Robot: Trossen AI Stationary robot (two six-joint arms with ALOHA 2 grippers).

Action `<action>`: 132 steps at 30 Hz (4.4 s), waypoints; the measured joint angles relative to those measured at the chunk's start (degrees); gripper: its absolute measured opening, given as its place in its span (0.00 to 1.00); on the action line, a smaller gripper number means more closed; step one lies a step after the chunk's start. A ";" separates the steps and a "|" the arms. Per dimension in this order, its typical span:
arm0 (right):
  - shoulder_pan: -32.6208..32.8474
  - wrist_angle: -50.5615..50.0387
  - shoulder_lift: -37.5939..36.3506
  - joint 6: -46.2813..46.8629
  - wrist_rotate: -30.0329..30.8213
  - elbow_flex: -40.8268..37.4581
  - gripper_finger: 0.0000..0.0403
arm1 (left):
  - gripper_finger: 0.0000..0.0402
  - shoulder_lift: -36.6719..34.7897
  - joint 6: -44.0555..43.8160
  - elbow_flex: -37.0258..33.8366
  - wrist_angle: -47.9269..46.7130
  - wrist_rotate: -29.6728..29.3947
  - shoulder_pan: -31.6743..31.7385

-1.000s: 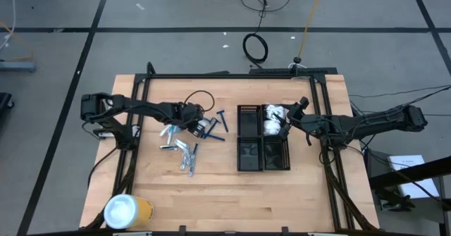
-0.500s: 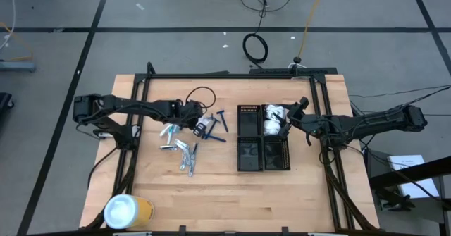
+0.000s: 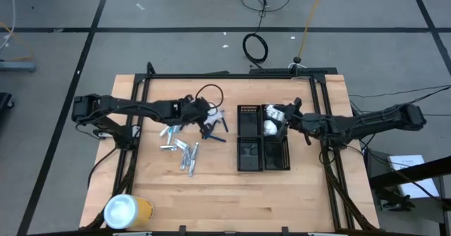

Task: Pick & Place Travel size toiletries
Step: Put the cotton pack into the top right black basket

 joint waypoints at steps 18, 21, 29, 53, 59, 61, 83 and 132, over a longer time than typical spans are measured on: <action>-0.13 26.36 15.19 -2.94 -7.77 -0.02 0.55 | 0.01 0.00 38.39 0.04 26.25 -0.05 -5.85; -0.11 30.61 16.00 -2.94 -10.51 -0.02 0.58 | 0.01 0.00 40.81 0.04 26.70 0.13 -5.85; -0.13 38.02 19.22 -2.94 -10.38 -0.02 0.64 | 0.01 0.90 42.67 0.11 27.90 1.61 -5.54; -3.37 32.68 27.52 6.38 -16.83 5.77 0.63 | 0.01 7.96 48.54 0.07 32.73 2.39 -4.75; -3.37 29.80 28.82 6.52 -16.54 5.77 0.63 | 0.01 7.93 48.31 0.07 33.43 2.62 -5.62; -3.37 30.84 29.35 6.50 -16.56 5.77 0.63 | 0.01 7.93 48.24 0.07 34.04 2.95 -5.70; -3.37 33.65 30.32 3.96 -18.64 5.79 0.08 | 0.01 7.89 45.80 0.04 35.11 4.00 -5.70; 4.33 -41.69 7.60 0.78 -2.91 5.75 0.02 | 0.75 0.00 8.78 7.17 13.29 0.43 1.43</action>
